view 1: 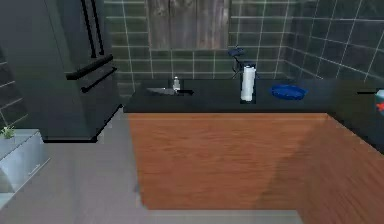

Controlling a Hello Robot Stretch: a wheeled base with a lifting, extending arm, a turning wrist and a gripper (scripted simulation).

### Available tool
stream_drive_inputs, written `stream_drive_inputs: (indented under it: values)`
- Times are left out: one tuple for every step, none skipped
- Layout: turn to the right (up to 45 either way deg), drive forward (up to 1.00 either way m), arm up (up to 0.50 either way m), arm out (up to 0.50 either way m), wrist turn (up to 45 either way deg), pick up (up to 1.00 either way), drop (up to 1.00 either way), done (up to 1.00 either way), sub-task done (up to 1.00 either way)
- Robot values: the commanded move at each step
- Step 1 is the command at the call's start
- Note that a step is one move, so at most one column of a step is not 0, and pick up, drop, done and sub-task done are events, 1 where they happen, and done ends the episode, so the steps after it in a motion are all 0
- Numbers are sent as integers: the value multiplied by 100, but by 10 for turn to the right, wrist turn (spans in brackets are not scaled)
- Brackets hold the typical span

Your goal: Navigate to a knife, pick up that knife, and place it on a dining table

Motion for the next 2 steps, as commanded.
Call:
stream_drive_inputs:
  values:
    - [0,60,0,0,0,0,0,0,0]
    - [-450,0,0,0,0,0,0,0,0]
